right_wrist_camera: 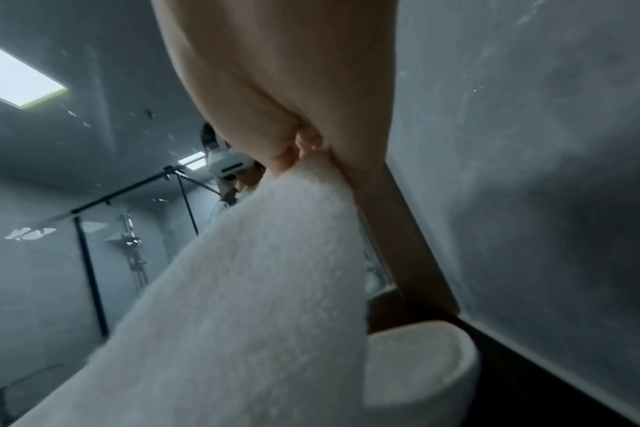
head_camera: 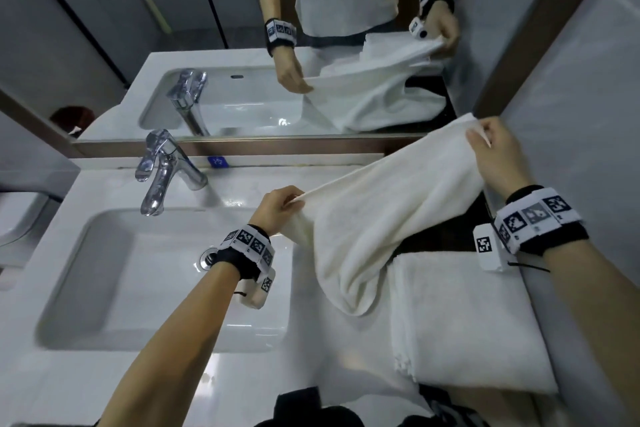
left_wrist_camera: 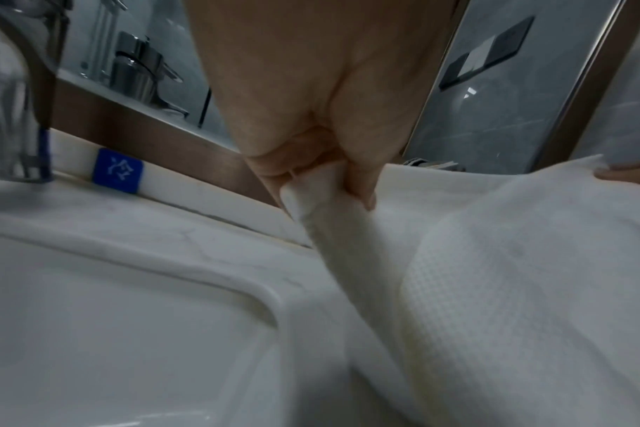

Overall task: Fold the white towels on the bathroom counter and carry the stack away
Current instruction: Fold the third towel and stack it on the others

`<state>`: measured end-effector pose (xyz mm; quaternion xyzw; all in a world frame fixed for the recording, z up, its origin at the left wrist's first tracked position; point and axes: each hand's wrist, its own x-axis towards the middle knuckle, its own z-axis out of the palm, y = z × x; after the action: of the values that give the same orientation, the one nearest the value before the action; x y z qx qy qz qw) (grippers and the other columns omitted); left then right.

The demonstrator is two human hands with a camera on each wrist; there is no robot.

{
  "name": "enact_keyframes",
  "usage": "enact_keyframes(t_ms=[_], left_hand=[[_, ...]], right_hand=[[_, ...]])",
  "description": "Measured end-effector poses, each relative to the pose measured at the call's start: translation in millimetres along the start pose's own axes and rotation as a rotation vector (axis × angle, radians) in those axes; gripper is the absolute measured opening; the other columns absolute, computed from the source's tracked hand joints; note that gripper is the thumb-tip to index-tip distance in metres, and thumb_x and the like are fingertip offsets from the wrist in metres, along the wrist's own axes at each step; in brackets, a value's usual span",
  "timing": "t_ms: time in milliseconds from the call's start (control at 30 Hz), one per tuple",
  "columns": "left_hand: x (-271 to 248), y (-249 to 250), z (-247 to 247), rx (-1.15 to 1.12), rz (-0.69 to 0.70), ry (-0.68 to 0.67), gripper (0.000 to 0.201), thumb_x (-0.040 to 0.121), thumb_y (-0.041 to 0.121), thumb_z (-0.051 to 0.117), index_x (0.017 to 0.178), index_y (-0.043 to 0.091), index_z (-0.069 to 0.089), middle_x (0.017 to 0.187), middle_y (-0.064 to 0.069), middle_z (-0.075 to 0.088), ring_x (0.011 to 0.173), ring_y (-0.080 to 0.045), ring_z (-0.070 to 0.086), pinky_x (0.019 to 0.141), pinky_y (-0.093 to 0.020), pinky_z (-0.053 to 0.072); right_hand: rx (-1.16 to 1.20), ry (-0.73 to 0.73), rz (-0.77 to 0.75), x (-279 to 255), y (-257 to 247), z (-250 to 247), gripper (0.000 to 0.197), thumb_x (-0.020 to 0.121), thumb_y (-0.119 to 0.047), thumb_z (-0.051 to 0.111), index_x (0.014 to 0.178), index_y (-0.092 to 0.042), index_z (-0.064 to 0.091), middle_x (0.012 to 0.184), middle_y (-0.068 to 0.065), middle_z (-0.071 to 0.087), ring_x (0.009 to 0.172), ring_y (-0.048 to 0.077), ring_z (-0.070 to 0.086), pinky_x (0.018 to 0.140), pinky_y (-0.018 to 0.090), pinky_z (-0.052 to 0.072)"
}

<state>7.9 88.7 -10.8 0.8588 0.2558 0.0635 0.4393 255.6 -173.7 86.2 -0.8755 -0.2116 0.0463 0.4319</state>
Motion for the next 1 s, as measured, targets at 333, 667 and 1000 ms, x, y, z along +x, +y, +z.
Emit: enact_keyframes(t_ms=[333, 667, 1000], left_hand=[[-9.7, -12.1, 19.1, 0.170, 0.102, -0.040, 0.036, 0.083, -0.014, 0.039, 0.099, 0.012, 0.058, 0.108, -0.006, 0.052, 0.093, -0.032, 0.058, 0.074, -0.035, 0.053], [2.4, 3.6, 31.9, 0.296, -0.119, -0.348, 0.031, 0.078, 0.041, 0.071, 0.088, 0.015, 0.056, 0.100, -0.003, 0.053, 0.091, -0.020, 0.050, 0.074, -0.026, 0.039], [5.9, -14.2, -35.7, -0.078, -0.026, 0.017, 0.046, 0.065, 0.056, 0.073, 0.063, 0.013, 0.056, 0.056, 0.011, 0.045, 0.051, -0.004, 0.038, 0.048, -0.015, 0.030]], right_hand=[[-0.106, 0.001, 0.228, -1.7, 32.5, 12.6, 0.029, 0.098, -0.018, 0.043, 0.116, 0.004, 0.050, 0.120, 0.027, 0.056, 0.108, 0.036, 0.052, 0.073, 0.028, 0.029], [-0.067, -0.027, 0.232, -1.6, 34.6, 10.4, 0.028, 0.097, -0.018, 0.044, 0.115, 0.003, 0.051, 0.117, 0.025, 0.057, 0.107, 0.035, 0.054, 0.078, 0.029, 0.033], [-0.011, 0.034, 0.183, -1.3, 34.4, 16.8, 0.025, 0.096, -0.018, 0.045, 0.110, 0.001, 0.051, 0.112, 0.024, 0.060, 0.096, 0.028, 0.054, 0.077, 0.029, 0.035]])
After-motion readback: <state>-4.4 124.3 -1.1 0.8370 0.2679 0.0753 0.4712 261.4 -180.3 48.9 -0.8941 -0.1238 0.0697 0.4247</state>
